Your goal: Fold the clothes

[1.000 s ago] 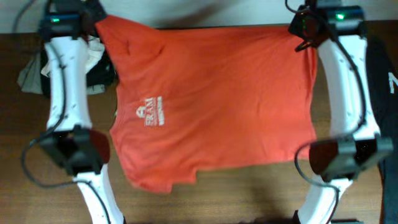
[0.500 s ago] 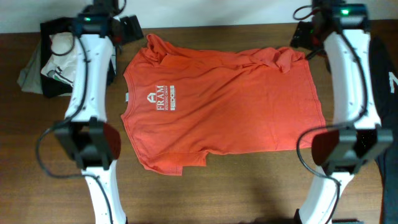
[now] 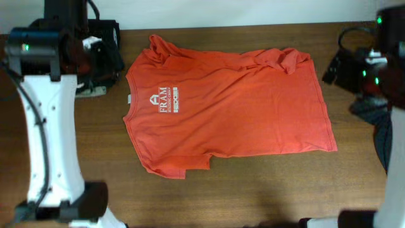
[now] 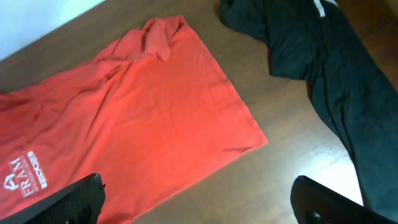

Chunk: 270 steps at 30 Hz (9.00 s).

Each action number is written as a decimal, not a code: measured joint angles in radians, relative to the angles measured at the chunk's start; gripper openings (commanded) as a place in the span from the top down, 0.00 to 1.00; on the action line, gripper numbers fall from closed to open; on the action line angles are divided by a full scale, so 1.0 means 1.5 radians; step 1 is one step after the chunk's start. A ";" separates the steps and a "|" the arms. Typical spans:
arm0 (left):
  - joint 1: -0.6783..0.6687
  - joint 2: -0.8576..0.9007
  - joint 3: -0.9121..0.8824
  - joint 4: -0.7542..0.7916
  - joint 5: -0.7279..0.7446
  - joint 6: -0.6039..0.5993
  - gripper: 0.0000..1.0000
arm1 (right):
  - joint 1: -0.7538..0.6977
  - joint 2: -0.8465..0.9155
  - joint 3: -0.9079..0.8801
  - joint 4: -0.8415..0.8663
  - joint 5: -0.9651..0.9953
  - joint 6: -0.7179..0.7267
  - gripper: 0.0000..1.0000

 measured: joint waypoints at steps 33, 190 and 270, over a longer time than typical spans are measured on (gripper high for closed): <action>-0.308 -0.027 -0.945 0.462 0.178 -0.146 0.01 | 0.000 0.001 -0.309 0.176 -0.022 -0.012 0.01; -0.063 0.219 -0.593 0.975 0.260 0.046 0.01 | -0.024 0.174 -0.522 0.702 -0.256 -0.044 0.01; -0.063 0.294 -0.407 0.707 0.076 0.104 0.99 | -0.040 0.376 -0.540 0.912 -0.067 -0.053 0.83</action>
